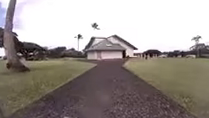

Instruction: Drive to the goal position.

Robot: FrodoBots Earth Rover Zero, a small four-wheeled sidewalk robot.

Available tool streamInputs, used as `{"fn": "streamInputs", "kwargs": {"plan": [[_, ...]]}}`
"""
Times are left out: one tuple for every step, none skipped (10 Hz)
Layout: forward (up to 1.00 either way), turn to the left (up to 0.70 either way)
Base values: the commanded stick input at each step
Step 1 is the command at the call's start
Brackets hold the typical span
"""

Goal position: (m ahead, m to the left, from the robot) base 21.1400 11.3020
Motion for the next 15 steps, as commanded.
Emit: {"fn": "streamInputs", "kwargs": {"plan": [[0.70,0.00],[0.70,0.00],[0.70,0.00],[0.70,0.00],[0.70,0.00],[0.70,0.00],[0.70,0.00],[0.70,0.00],[0.70,0.00],[0.70,0.00],[0.70,0.00],[0.70,0.00],[0.70,0.00],[0.70,0.00],[0.70,0.00]]}}
